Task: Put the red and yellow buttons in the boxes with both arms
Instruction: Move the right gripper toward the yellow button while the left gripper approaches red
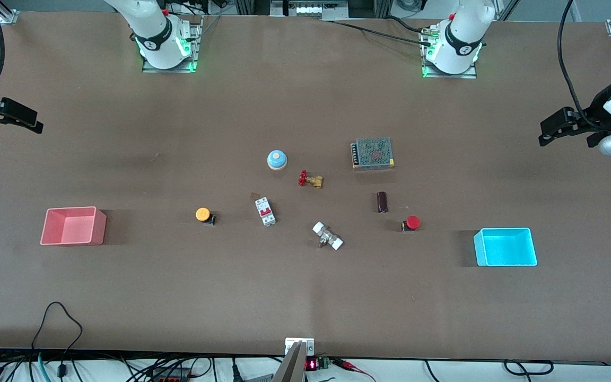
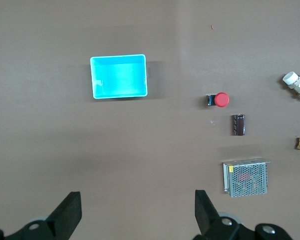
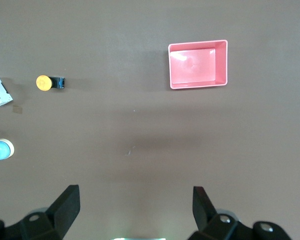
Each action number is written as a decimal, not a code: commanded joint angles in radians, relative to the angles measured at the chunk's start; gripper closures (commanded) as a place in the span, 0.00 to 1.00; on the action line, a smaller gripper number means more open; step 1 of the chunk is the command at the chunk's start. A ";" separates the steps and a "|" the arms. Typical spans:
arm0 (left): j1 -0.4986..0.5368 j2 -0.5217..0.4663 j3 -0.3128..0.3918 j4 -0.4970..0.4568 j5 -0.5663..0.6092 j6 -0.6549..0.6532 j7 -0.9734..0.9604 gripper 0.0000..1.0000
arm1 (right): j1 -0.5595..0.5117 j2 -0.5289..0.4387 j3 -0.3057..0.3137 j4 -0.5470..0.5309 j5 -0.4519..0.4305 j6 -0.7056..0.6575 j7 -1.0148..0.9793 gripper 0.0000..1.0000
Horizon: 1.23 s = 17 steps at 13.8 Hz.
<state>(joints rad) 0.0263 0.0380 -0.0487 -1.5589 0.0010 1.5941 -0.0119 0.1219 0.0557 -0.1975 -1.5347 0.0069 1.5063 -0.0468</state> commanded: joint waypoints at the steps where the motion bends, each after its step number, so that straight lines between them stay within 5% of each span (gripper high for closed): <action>1: 0.006 0.002 -0.007 0.023 0.001 -0.022 -0.007 0.00 | -0.002 -0.036 0.004 -0.025 -0.008 -0.015 0.013 0.00; 7: -0.011 0.094 -0.016 0.026 -0.012 0.033 -0.043 0.00 | 0.048 0.022 0.006 -0.039 0.001 0.027 0.014 0.00; 11: -0.083 0.229 -0.022 0.020 -0.013 0.130 -0.137 0.00 | 0.140 0.142 0.006 -0.165 0.002 0.292 0.106 0.00; 17: -0.196 0.400 -0.022 0.017 -0.013 0.320 -0.364 0.00 | 0.266 0.375 0.006 -0.130 0.103 0.581 0.162 0.00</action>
<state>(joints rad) -0.1413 0.3844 -0.0758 -1.5648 0.0007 1.8704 -0.3134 0.3656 0.3853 -0.1831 -1.7012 0.0649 2.0559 0.1054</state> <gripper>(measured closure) 0.000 0.000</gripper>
